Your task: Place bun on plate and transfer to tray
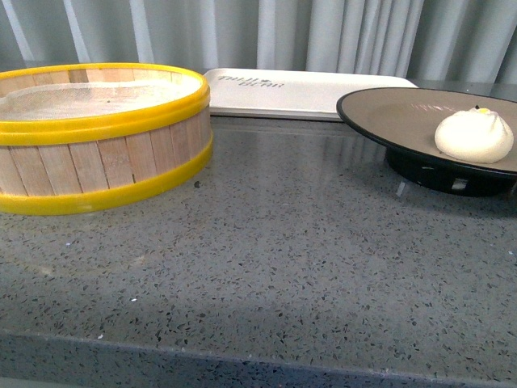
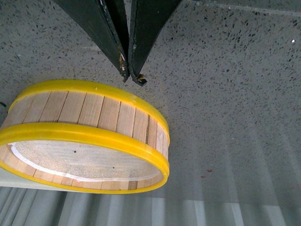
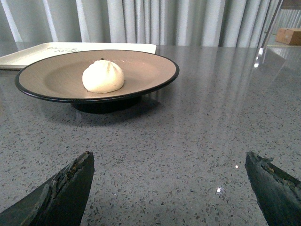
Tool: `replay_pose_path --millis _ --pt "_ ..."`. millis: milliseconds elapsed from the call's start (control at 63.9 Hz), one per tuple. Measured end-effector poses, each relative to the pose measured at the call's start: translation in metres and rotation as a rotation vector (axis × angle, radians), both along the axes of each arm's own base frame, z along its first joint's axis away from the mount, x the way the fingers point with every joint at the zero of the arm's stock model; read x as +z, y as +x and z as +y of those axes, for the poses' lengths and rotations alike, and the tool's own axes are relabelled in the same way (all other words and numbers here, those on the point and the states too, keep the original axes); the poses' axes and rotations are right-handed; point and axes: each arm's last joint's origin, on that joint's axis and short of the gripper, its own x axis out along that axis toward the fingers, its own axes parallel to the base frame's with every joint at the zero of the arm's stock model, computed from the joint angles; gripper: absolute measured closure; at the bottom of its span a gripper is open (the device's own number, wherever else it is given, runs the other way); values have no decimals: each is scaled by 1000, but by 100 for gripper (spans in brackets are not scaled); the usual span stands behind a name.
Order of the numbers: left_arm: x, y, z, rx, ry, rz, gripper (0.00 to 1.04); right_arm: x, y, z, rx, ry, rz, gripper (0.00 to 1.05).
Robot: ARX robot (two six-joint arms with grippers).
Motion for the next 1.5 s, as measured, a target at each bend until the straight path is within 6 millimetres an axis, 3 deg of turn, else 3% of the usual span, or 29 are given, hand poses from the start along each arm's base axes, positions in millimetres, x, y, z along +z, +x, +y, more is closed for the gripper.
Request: replay_pose_path --millis 470,1409,1502 --pt "-14 -14 0 0 0 -7 101 0 0 0 0 0 0 8" --pt "-15 -35 0 -2 0 -27 101 0 0 0 0 0 0 8" --pt "-15 -35 0 -2 0 -27 88 0 0 0 0 0 0 8"
